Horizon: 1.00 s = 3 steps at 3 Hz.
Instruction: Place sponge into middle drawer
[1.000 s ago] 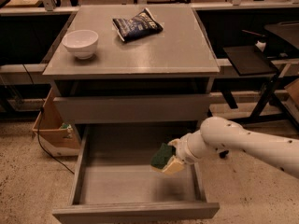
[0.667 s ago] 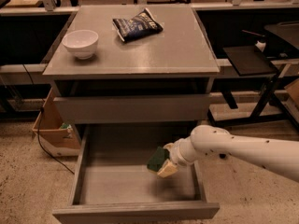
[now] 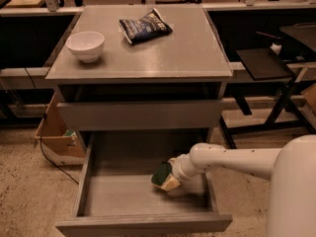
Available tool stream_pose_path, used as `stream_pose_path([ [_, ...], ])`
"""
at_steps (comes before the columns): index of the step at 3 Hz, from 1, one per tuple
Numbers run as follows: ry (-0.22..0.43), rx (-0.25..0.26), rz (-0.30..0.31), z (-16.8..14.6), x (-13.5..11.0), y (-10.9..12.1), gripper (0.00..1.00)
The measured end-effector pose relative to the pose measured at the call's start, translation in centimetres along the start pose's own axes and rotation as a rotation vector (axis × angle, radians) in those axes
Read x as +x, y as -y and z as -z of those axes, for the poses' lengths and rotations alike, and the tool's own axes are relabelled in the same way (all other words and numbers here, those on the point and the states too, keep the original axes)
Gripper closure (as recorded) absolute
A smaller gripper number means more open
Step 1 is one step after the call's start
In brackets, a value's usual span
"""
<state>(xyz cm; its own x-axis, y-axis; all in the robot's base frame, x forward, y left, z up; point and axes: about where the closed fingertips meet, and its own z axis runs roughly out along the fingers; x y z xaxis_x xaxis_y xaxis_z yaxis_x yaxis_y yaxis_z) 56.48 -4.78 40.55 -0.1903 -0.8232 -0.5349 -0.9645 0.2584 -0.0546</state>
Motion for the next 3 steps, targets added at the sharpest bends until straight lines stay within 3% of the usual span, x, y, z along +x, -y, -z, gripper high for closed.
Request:
stream_pose_path([
  [1,-0.008,-0.021,-0.004,-2.25,1.25,-0.31,0.98],
  [2,-0.014,-0.031,-0.01,-3.02,1.73,-0.52,0.68],
  [3,-0.014,-0.031,-0.01,-3.02,1.73,-0.52,0.46],
])
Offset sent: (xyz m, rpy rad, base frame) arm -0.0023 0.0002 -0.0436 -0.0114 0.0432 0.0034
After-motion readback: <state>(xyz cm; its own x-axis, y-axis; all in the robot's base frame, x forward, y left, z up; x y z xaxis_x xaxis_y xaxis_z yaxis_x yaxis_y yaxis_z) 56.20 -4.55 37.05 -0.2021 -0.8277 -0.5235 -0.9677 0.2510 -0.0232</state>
